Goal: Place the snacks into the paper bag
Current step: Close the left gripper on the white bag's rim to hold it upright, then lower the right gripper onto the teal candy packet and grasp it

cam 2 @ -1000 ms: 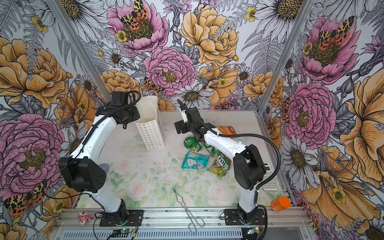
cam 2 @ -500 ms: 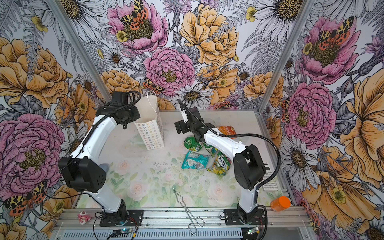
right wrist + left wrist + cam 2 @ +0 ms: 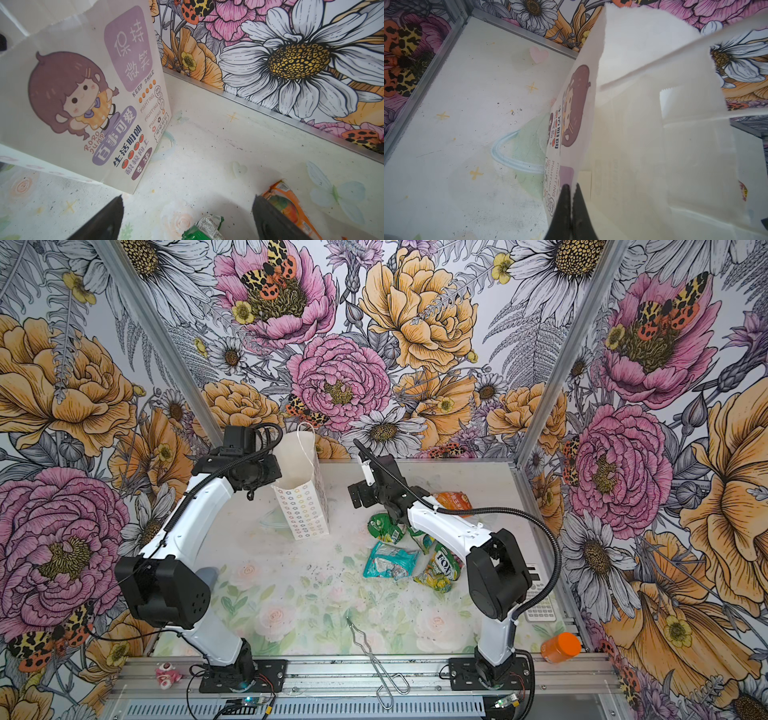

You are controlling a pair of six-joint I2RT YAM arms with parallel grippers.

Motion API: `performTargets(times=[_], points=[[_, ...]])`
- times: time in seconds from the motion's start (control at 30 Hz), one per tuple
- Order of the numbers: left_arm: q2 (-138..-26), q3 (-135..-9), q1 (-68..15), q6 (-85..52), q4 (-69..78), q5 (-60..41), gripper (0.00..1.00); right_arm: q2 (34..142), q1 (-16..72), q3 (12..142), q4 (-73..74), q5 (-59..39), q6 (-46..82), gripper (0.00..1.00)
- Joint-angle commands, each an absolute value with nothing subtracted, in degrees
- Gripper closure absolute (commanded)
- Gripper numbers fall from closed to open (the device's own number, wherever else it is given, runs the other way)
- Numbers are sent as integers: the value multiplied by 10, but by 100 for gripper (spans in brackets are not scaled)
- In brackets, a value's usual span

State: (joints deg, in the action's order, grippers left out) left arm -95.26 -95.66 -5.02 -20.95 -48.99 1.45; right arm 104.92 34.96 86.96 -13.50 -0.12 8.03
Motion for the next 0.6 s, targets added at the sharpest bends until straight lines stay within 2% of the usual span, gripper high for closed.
performTargets(times=[0.0, 0.23, 0.43, 0.57], points=[[-925, -942, -49, -225, -449, -22, 100, 1033, 351, 871, -134, 14, 83, 1], [-917, -943, -58, -242, -441, -63, 100, 1010, 344, 851, -155, 32, 83, 0], [-916, -950, -82, -244, -440, -59, 100, 981, 338, 808, -175, 39, 76, 0], [-919, -950, -91, -247, -440, -61, 100, 959, 338, 776, -199, 13, 36, 0]])
